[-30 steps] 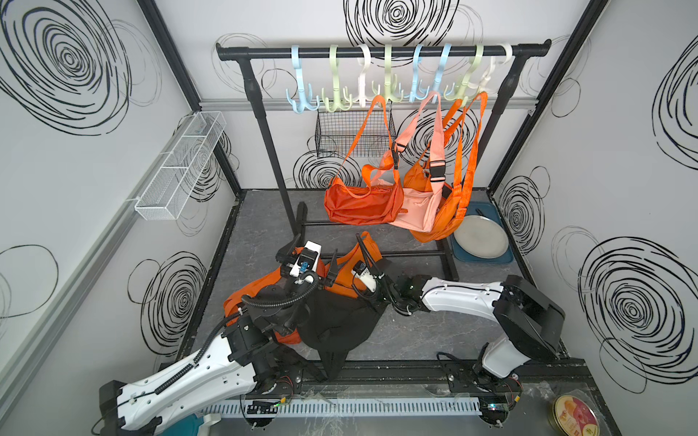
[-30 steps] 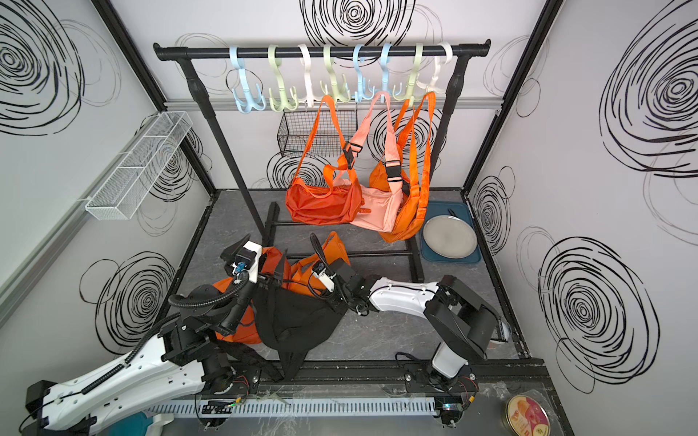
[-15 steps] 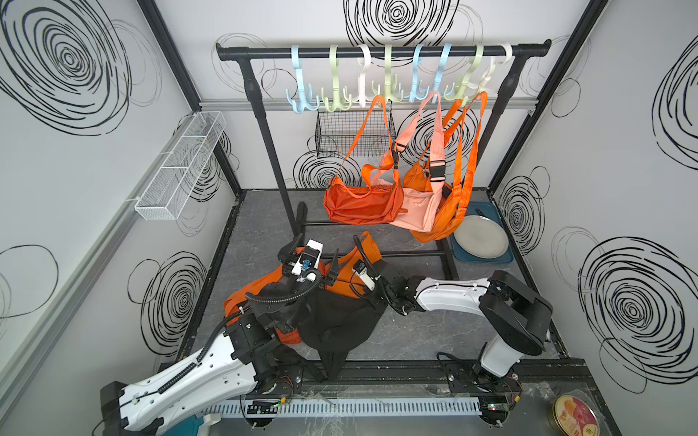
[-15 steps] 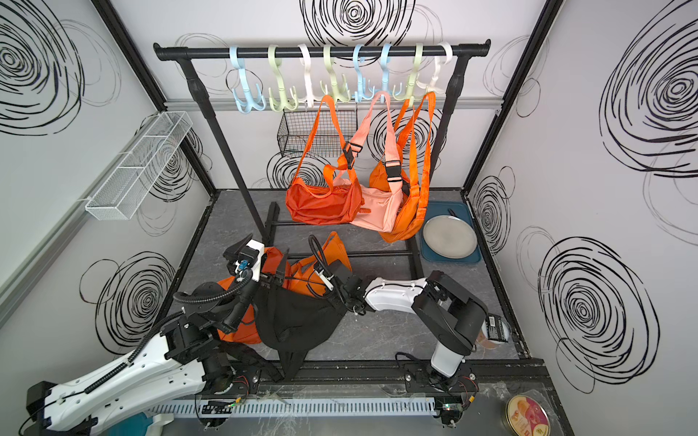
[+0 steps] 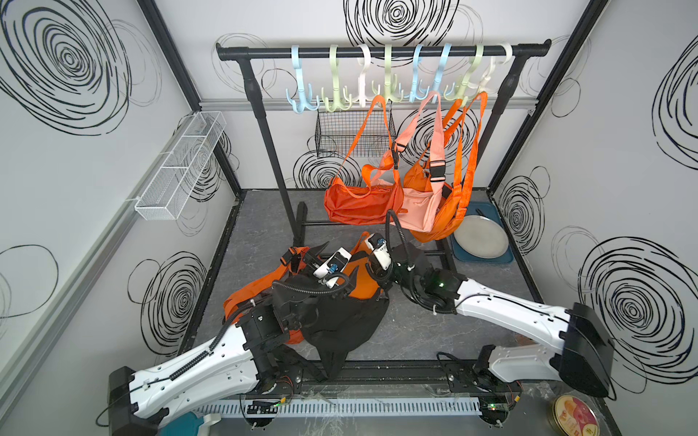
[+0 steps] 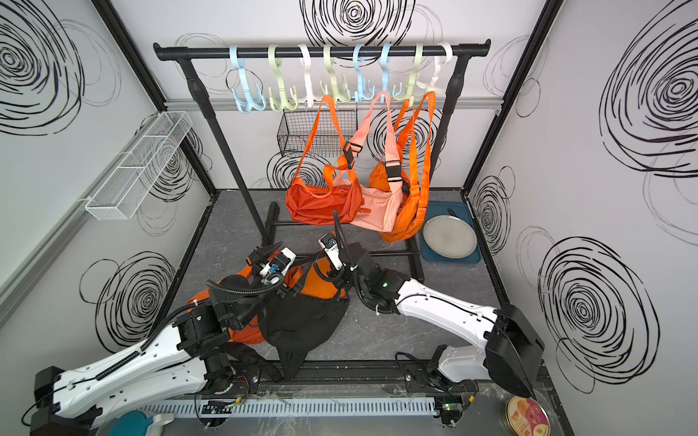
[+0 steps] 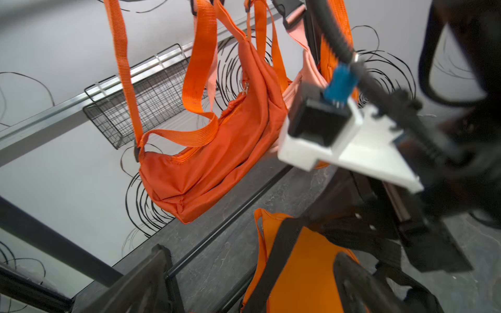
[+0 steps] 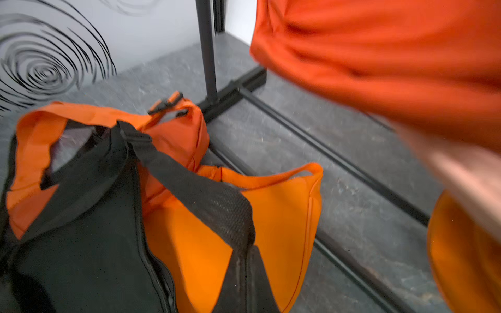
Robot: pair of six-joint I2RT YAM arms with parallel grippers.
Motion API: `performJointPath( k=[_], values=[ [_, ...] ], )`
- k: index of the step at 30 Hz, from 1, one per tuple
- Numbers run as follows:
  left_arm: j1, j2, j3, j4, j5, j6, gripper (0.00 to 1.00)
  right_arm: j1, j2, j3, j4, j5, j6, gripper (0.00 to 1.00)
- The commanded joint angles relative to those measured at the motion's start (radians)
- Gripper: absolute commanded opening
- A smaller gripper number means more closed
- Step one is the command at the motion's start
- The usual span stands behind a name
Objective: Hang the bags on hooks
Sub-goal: Pick up the bag from the bag.
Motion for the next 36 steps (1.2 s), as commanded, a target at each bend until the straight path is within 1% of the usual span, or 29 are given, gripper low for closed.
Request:
performJointPath(
  k=[1,4,8,12,16,18,20,22,24,28,31,33,34,35,36],
  values=[
    [-0.014,0.027,0.044,-0.033,0.098,0.005,0.99,0.004,-0.08,0.015,0.006,-0.015,-0.057,0.0],
    [-0.024,0.044,0.044,-0.049,0.128,0.006,0.99,0.002,-0.136,0.048,-0.02,-0.033,-0.065,0.0],
    [-0.02,0.076,0.051,-0.045,0.098,0.018,0.99,0.008,-0.185,0.098,-0.069,-0.112,-0.083,0.0],
    [0.011,0.116,0.072,-0.039,0.083,0.006,1.0,0.019,-0.219,0.136,-0.12,-0.178,-0.096,0.0],
    [0.066,0.157,0.102,-0.03,0.06,-0.023,0.94,0.029,-0.247,0.168,-0.168,-0.221,-0.106,0.0],
    [0.088,0.158,0.109,-0.017,0.045,-0.035,0.89,0.03,-0.259,0.179,-0.191,-0.238,-0.106,0.0],
    [0.106,0.147,0.109,-0.005,0.061,-0.046,0.86,0.031,-0.264,0.19,-0.214,-0.261,-0.107,0.0],
    [0.118,0.139,0.111,0.002,0.104,-0.057,0.79,0.032,-0.265,0.199,-0.222,-0.272,-0.106,0.0],
    [0.118,0.141,0.117,-0.007,0.124,-0.058,0.68,0.034,-0.27,0.204,-0.224,-0.274,-0.106,0.0],
    [0.099,0.128,0.13,-0.034,0.125,-0.054,0.46,0.032,-0.29,0.219,-0.235,-0.23,-0.113,0.0],
    [0.067,0.116,0.163,-0.065,0.117,-0.058,0.31,0.025,-0.308,0.251,-0.237,-0.175,-0.116,0.0],
    [0.039,0.134,0.227,-0.109,0.137,-0.08,0.21,-0.002,-0.314,0.287,-0.224,-0.154,-0.103,0.0],
    [0.024,0.15,0.263,-0.132,0.145,-0.088,0.13,-0.021,-0.311,0.31,-0.222,-0.163,-0.095,0.0],
    [0.008,0.181,0.316,-0.165,0.153,-0.096,0.02,-0.051,-0.299,0.344,-0.226,-0.182,-0.084,0.0],
    [-0.006,0.212,0.369,-0.195,0.16,-0.106,0.0,-0.085,-0.284,0.379,-0.228,-0.207,-0.071,0.0]
  ],
)
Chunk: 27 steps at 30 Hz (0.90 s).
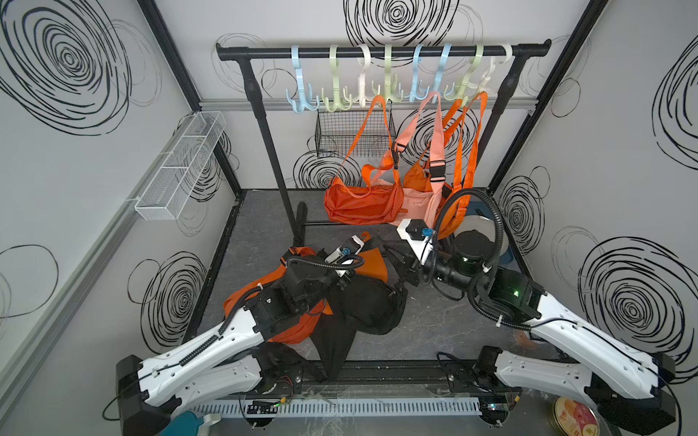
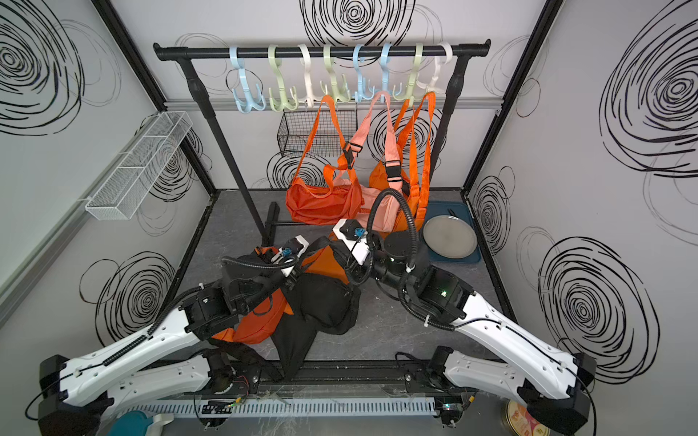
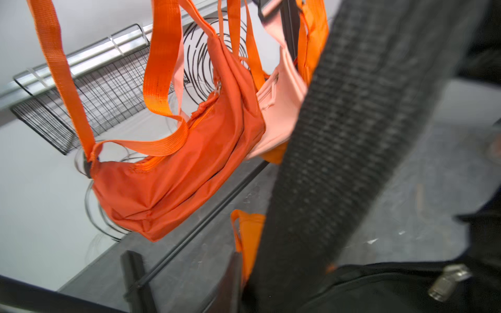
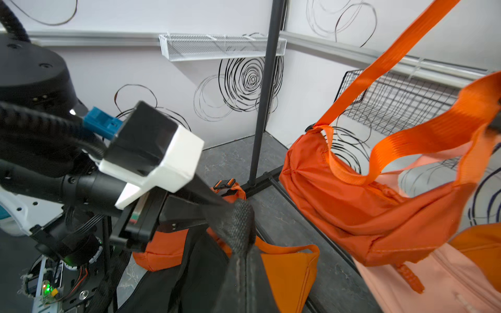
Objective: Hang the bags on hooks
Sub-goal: Pick up the bag from the bag, then hang the bag on the hook.
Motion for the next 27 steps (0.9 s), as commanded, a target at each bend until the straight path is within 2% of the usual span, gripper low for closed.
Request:
performJointPath(
  k=[1,5,12,15,21,27],
  values=[
    [-0.04,0.072,0.165,-0.052,0.04,-0.036,0.0,-0.089,0.008,0.125,0.03,-0.025,0.037,0.0],
    [-0.025,0.193,0.388,-0.106,0.085,-0.088,0.0,-0.184,0.084,0.274,0.044,-0.059,0.074,0.0],
    [0.077,0.489,0.933,-0.264,0.271,-0.232,0.0,-0.302,0.286,0.592,0.063,-0.121,0.147,0.0],
    [0.135,0.599,1.12,-0.294,0.344,-0.314,0.0,-0.368,0.374,0.727,0.062,-0.176,0.201,0.0],
    [0.217,0.761,1.33,-0.282,0.435,-0.426,0.0,-0.468,0.551,0.981,0.029,-0.272,0.279,0.0],
    [0.257,0.927,1.548,-0.277,0.492,-0.516,0.0,-0.533,0.732,1.248,-0.017,-0.353,0.353,0.0]
  ],
)
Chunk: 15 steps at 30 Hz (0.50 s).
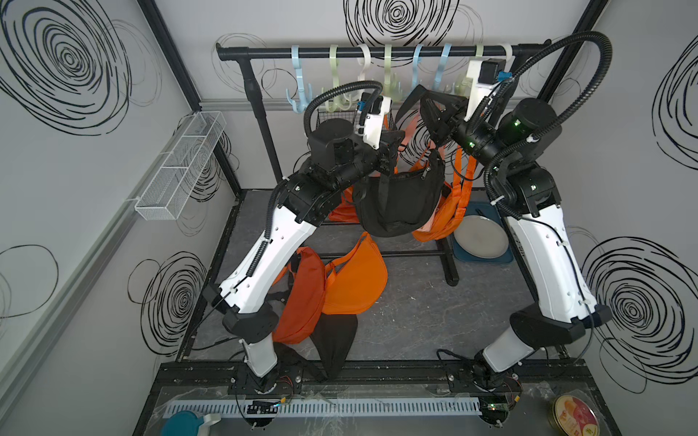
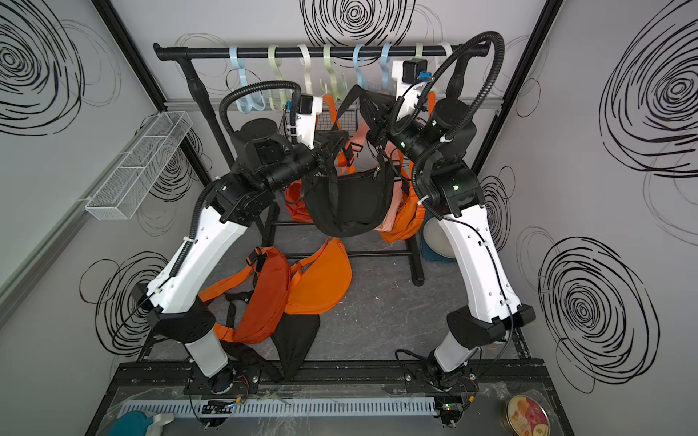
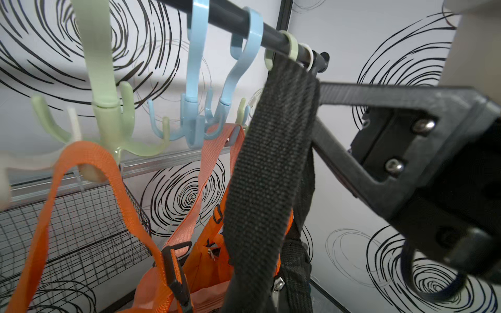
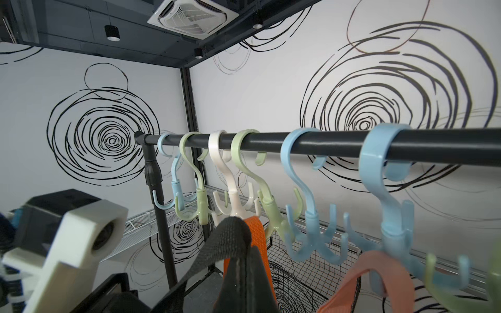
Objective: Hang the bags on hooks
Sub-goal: Hang the bag on the hook.
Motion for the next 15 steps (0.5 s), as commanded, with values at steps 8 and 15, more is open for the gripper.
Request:
performJointPath(
  k=[8,15],
  values=[
    [0.081,0.136,0.141,0.081,0.104,-0.19,0.0,-0.068,0.161,0.217,0.001,-0.137,0.147,0.0],
    [0.126,0.158,0.142,0.155,0.109,-0.251,0.0,-0.067,0.218,0.294,-0.018,-0.117,0.152,0.0]
  ],
)
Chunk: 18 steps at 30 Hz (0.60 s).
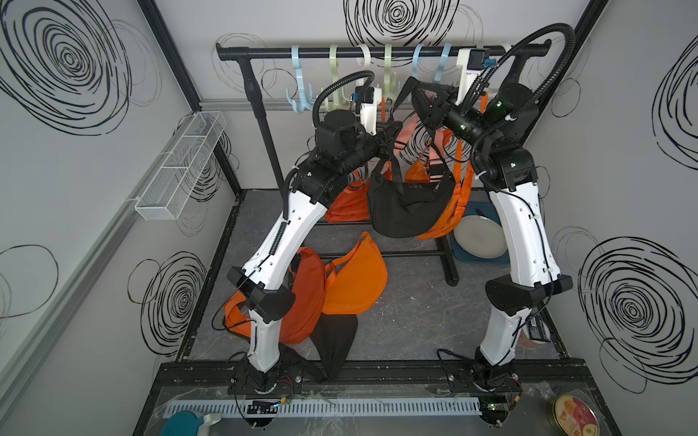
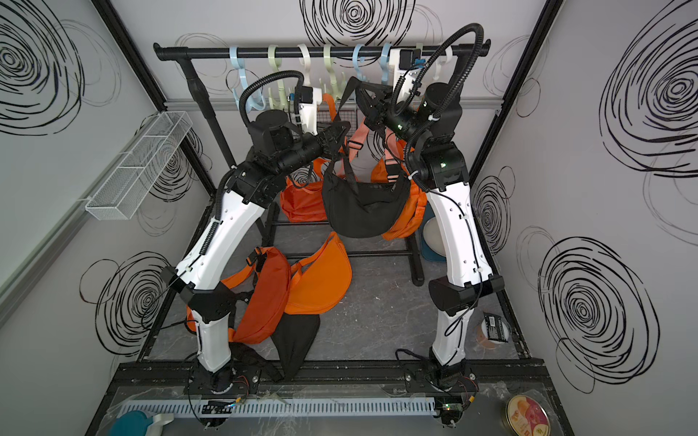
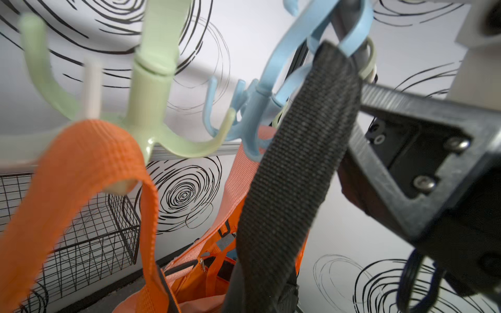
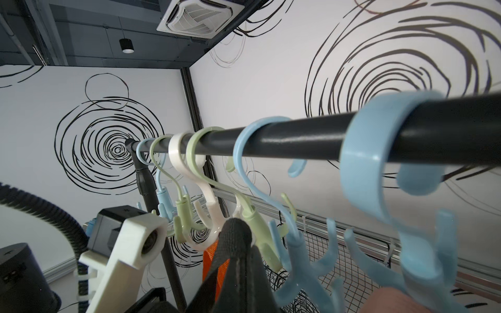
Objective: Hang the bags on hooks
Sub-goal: Hang the bag on the hook.
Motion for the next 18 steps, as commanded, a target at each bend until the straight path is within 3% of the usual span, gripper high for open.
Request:
performJointPath(
  k=[1,5,18],
  values=[
    [0.025,0.028,0.036,0.107,0.031,-0.069,0.0,-0.007,-0.007,0.04,0.018,0.023,0.02,0.0],
    [0.03,0.061,0.05,0.11,0.037,-0.078,0.0,-0.007,-0.005,0.04,0.001,0.091,0.003,0.0],
    [0.036,0.131,0.078,0.092,0.058,-0.076,0.0,-0.002,0.029,0.038,-0.039,0.14,-0.016,0.0]
  ],
)
